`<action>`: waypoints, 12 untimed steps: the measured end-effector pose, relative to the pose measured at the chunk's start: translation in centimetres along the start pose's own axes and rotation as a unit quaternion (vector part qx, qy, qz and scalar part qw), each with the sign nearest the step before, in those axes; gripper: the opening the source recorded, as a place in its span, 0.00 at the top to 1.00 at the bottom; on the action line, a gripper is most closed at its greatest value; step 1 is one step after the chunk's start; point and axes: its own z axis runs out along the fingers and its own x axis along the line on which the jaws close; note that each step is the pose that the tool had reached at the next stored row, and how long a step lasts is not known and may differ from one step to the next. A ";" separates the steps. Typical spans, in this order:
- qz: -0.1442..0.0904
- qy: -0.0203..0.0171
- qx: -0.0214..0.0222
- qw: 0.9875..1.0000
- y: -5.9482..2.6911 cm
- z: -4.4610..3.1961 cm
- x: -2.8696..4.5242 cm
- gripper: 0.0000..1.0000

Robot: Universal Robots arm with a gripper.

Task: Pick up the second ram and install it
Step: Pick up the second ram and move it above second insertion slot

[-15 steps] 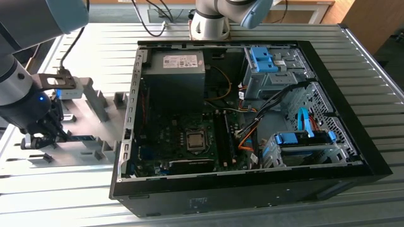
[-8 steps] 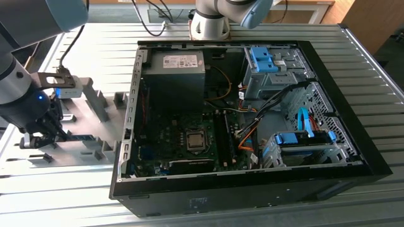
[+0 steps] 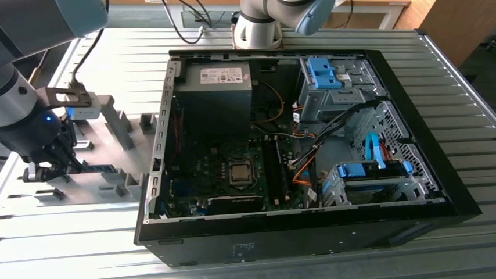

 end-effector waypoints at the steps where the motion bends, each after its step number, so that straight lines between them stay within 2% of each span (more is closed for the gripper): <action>1: 0.000 0.000 0.000 1.000 0.00 -0.03 0.00 0.86; 12: 0.000 0.000 0.000 1.000 0.01 -0.38 -0.02 0.86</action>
